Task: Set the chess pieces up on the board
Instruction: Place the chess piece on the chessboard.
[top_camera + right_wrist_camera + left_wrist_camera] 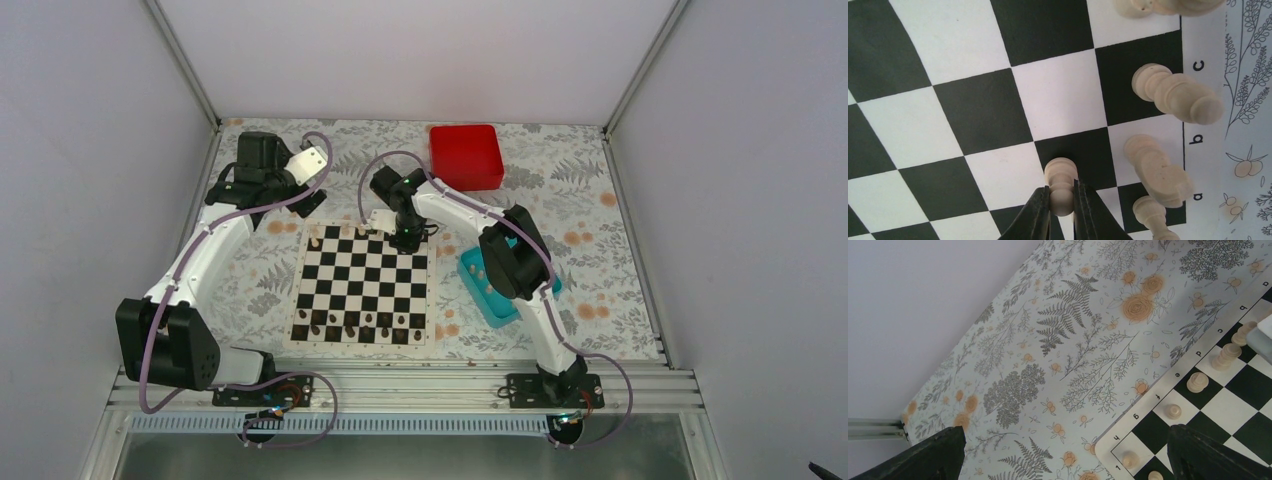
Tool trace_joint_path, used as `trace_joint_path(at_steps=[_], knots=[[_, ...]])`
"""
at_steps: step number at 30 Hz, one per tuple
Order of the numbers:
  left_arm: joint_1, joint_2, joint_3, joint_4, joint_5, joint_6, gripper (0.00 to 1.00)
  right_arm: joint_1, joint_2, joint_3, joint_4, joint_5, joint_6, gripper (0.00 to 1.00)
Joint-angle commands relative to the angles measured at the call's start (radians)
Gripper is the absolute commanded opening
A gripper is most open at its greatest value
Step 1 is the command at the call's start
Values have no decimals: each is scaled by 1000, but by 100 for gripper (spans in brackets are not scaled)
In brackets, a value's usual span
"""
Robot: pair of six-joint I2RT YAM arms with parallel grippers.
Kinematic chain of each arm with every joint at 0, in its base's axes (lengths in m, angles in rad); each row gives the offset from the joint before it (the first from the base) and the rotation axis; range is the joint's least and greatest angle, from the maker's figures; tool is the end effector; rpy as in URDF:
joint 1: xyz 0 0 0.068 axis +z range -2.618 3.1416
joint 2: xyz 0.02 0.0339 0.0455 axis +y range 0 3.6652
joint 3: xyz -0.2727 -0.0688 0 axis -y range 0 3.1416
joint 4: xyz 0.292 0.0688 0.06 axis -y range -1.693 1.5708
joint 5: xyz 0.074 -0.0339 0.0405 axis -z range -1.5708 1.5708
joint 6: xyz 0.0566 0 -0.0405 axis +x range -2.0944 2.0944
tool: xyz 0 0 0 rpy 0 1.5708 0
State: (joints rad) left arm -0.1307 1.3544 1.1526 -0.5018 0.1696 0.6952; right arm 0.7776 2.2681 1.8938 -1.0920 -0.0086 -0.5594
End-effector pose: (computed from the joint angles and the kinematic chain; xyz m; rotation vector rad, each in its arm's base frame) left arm 0.3542 -0.0562 0.2961 0.9896 2.0368 0.1070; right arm 0.3577 0.3529 0.1417 -1.8838 2.3841 0.0303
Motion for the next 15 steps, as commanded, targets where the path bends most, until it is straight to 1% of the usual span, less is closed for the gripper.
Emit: trace_joint_path(at_steps=[1, 11, 15], knots=[[7, -23, -13, 21, 18, 5, 100, -4, 18, 23, 11, 16, -1, 10], [6, -31, -18, 15, 16, 7, 100, -16, 27, 16, 30, 29, 2, 11], [6, -30, -20, 14, 19, 6, 100, -20, 21, 14, 34, 32, 3, 15]])
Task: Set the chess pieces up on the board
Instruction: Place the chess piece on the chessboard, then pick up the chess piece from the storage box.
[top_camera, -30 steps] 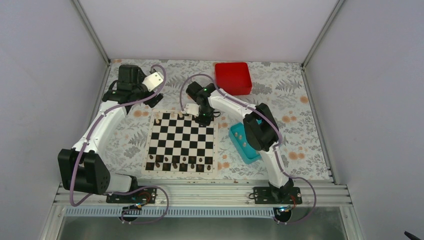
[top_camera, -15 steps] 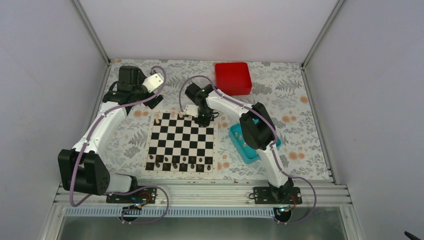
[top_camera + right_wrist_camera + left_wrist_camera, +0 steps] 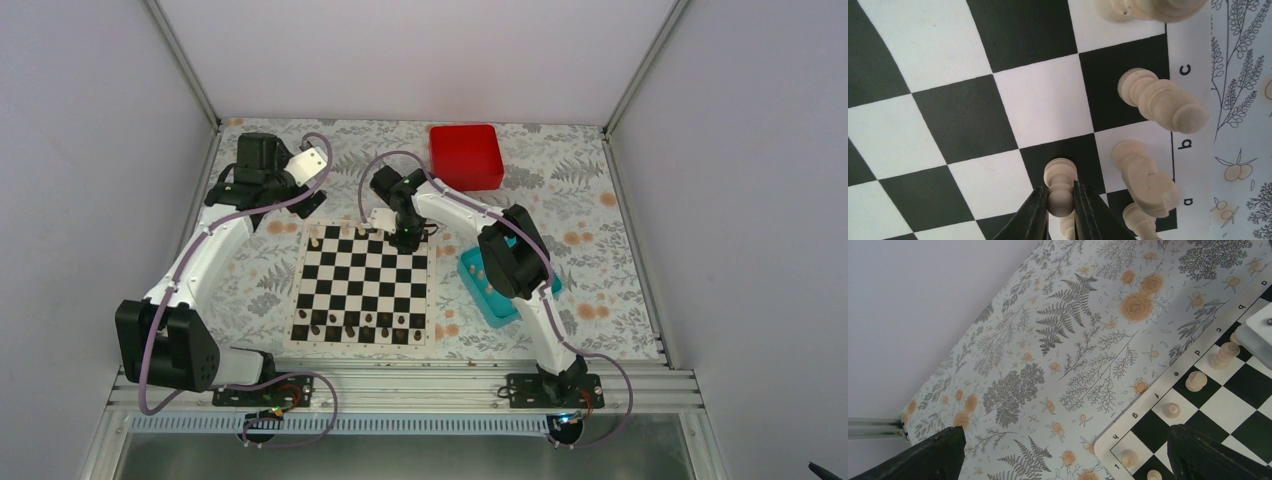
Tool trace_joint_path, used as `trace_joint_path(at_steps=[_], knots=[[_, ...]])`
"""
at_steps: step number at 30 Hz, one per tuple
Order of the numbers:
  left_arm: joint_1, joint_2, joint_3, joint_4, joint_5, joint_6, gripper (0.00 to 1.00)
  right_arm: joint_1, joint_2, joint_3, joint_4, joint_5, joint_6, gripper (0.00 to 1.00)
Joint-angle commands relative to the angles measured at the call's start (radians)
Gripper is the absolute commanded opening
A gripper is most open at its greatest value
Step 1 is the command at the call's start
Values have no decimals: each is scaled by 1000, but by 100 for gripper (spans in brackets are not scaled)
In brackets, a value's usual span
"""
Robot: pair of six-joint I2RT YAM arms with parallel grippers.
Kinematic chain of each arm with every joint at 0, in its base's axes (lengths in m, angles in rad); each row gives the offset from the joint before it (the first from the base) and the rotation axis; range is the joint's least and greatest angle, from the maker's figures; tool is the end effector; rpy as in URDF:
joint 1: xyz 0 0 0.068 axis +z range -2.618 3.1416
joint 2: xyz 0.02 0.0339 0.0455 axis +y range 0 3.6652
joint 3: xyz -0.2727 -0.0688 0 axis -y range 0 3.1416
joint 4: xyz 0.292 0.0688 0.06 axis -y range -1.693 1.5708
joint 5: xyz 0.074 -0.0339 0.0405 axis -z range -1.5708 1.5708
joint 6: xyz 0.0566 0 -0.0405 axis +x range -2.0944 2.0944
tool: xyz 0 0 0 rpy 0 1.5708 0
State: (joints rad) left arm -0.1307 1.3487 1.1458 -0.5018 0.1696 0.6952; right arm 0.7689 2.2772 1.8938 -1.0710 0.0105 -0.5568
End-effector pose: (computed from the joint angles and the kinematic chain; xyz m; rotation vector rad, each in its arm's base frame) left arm 0.3526 -0.0560 0.2954 0.9900 2.0378 0.1067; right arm 0.3636 0.3510 0.1376 -1.8606 2.3848 0.0029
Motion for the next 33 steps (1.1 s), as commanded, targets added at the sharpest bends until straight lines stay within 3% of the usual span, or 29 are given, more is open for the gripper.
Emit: trace_joint_path(at_steps=[1, 6, 12, 22, 33], knots=[[6, -25, -13, 14, 19, 6, 100, -11, 11, 12, 16, 16, 1, 15], [6, -25, -9, 5, 22, 6, 100, -13, 4, 8, 14, 12, 1, 25], [6, -32, -9, -6, 20, 11, 100, -13, -36, 5, -3, -13, 3, 27], [6, -37, 7, -25, 19, 20, 100, -35, -333, -114, -80, -77, 0, 34], [6, -18, 38, -25, 30, 10, 100, -346, -694, -549, 21, -44, -32, 45]])
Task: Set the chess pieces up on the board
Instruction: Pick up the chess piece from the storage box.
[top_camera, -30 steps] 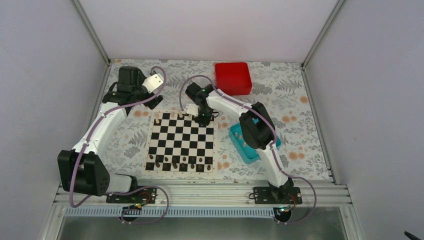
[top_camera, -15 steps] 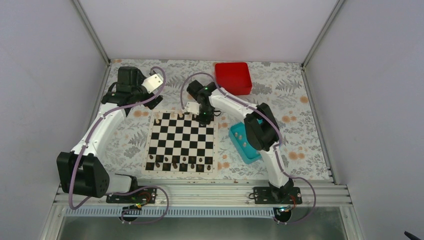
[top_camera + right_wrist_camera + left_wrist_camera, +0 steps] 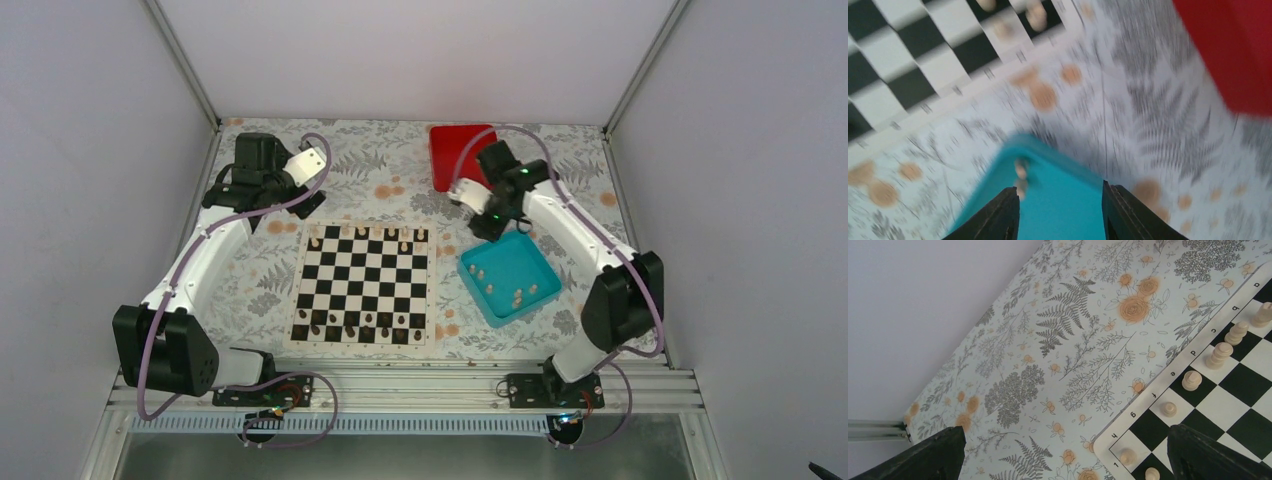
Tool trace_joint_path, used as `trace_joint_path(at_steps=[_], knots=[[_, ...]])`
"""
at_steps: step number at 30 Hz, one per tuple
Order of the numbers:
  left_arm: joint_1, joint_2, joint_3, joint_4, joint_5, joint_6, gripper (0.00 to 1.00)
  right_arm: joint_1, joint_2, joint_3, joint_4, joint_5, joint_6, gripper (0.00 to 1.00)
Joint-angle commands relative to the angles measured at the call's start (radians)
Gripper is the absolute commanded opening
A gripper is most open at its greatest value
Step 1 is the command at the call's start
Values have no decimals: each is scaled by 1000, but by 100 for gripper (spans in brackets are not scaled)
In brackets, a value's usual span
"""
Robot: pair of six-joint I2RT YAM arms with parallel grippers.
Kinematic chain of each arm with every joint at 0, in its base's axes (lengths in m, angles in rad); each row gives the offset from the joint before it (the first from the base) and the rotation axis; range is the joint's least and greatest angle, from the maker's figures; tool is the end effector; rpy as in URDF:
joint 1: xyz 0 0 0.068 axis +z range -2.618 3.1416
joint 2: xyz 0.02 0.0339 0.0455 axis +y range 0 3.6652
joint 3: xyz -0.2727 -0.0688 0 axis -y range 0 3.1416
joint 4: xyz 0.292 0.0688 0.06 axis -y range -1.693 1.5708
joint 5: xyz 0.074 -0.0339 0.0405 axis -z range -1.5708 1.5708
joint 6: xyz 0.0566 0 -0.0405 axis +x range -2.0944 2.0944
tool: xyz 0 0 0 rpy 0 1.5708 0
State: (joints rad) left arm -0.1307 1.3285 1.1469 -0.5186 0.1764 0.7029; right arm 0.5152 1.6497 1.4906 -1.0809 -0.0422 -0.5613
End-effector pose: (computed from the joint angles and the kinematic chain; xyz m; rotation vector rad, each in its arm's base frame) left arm 0.3475 -0.0557 0.3009 0.9991 2.0273 0.1048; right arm 0.3310 0.1902 0.2749 -1.4488 2.4072 0.0485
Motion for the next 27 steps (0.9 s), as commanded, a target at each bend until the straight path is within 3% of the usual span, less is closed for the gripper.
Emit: trace_joint_path(at_steps=[1, 5, 11, 27], knots=[[6, 6, 42, -6, 24, -2, 100, -115, -86, -191, 49, 10, -33, 45], [6, 25, 61, 2, 33, -14, 100, -155, -132, -332, 116, -4, -41, 45], [6, 52, 79, 11, 41, -27, 100, -156, -85, -418, 187, -87, -34, 44], [6, 64, 61, 15, 14, -28, 100, -146, 55, -419, 240, -172, -45, 42]])
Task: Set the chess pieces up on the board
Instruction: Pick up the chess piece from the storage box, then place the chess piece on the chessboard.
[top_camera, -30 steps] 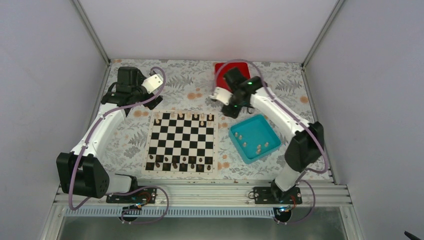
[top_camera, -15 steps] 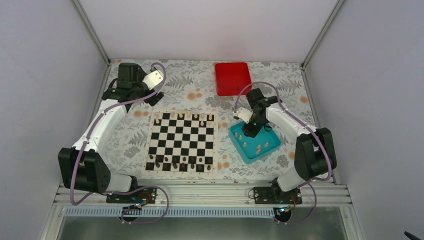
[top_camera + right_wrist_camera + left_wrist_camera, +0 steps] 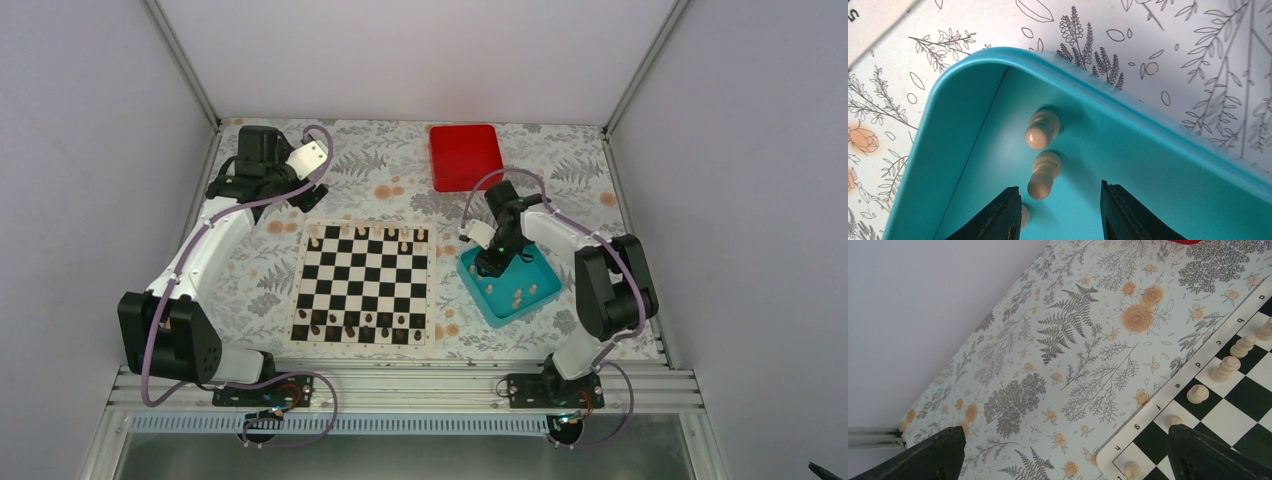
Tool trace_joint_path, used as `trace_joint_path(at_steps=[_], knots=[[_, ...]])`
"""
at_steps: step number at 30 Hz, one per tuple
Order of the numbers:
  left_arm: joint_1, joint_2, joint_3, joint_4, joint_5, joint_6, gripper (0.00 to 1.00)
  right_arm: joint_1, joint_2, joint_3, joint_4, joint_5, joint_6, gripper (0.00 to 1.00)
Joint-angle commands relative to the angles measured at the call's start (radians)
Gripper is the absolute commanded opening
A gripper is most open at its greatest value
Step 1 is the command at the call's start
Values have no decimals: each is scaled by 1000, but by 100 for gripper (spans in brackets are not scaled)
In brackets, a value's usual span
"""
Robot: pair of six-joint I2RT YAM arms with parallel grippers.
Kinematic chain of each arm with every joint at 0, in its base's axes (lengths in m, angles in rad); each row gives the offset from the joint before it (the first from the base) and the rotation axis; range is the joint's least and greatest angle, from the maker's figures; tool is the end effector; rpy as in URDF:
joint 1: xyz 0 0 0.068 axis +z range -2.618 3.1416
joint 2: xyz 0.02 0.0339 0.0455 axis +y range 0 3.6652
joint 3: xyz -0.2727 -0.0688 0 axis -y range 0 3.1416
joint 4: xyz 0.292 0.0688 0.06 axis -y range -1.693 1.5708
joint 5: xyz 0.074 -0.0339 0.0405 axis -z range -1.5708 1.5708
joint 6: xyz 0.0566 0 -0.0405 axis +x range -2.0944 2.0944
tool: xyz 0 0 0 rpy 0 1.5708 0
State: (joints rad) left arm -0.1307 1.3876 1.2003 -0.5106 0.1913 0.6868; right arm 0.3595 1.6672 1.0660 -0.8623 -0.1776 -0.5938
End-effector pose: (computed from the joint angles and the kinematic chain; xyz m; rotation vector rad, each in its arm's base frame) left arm 0.3631 -0.0586 0.3030 0.9878 2.0269 0.0806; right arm 0.3100 0.1272 0.1403 -1.3913 2.6631 0.2468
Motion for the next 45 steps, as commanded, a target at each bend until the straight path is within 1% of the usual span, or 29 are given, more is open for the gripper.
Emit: trace_joint_path(at_steps=[1, 6, 8, 11, 16, 20, 23, 28, 32, 36, 40, 45], knots=[[6, 4, 6, 7, -1, -11, 100, 12, 46, 7, 23, -38, -11, 41], [6, 5, 4, 7, 2, -8, 100, 25, 75, 5, 31, -38, -3, 39], [6, 4, 2, 7, 4, -7, 100, 27, 76, 4, 42, -36, 1, 33], [7, 2, 0, 8, 2, -5, 100, 29, 70, 5, 47, -29, 6, 21], [8, 2, -2, 11, 2, -4, 100, 29, 36, 3, 25, 4, 10, 10], [6, 1, -9, 12, 4, -4, 100, 29, 5, 35, -37, 45, 18, 5], [6, -1, -10, 14, 7, -3, 100, 42, -33, 112, -105, 83, 29, 4], [6, -4, -3, 14, 14, -1, 100, 142, -13, 296, -205, 155, 46, 5], [6, -7, 2, 14, 16, 4, 100, 246, 92, 489, -249, 180, 49, 5], [6, -10, 4, 11, 22, 5, 100, 350, 211, 663, -252, 178, 42, 5], [6, -17, 4, 3, 36, 7, 100, 419, 354, 781, -246, 172, 22, 5], [6, -35, -16, 7, 29, 18, 100, 454, 499, 882, -213, 141, 8, 4]])
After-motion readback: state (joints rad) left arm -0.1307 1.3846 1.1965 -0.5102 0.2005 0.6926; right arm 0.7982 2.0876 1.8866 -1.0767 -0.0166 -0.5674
